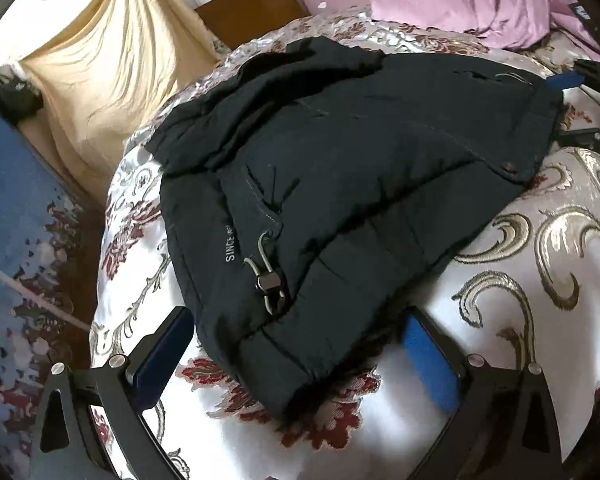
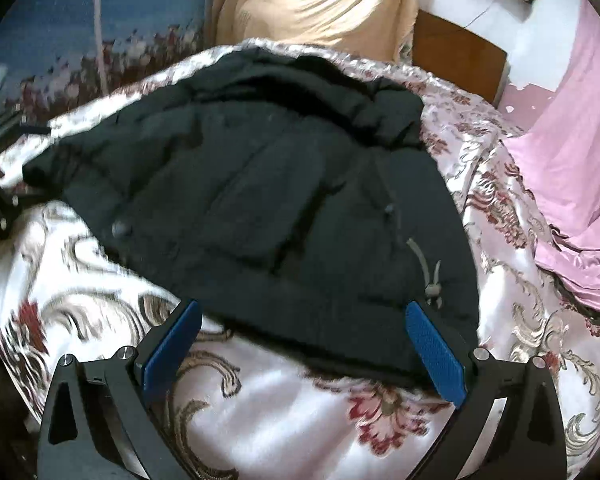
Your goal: Fold large clothes
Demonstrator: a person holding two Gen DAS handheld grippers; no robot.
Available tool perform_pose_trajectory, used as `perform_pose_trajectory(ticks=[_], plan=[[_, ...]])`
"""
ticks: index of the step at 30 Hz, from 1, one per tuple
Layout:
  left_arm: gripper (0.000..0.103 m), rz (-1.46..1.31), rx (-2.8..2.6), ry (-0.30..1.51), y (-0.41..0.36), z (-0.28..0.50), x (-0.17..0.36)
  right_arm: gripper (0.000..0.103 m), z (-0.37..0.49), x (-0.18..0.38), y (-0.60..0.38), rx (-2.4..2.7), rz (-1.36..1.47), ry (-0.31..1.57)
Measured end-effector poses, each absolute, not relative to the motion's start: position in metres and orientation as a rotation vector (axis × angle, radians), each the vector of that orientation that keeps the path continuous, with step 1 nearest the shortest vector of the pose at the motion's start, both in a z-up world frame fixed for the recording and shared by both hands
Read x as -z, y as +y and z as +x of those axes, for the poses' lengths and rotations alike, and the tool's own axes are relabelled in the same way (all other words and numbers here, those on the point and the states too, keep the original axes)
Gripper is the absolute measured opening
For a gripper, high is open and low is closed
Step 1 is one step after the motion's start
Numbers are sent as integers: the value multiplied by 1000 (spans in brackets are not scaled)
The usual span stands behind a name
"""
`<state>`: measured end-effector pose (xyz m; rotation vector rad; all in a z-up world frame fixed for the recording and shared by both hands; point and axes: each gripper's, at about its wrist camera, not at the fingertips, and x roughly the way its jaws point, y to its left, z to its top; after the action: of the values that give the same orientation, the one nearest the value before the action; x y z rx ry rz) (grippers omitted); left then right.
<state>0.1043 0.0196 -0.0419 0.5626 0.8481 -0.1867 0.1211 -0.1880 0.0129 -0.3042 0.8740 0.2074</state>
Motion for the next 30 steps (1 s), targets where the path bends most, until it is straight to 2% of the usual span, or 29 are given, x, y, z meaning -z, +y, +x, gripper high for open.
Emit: perform_pose_trajectory(ticks=[13,23,30], plan=[[103,590,62,859,18,120,48,100,127,7,-202,-230,-196,973],[103,620,7,782,18,113,47,100,148,11,-216,-225,-349,1162],[103,651,-3,742,14,111,44,101,154,6,-199,-222,-601,1161]])
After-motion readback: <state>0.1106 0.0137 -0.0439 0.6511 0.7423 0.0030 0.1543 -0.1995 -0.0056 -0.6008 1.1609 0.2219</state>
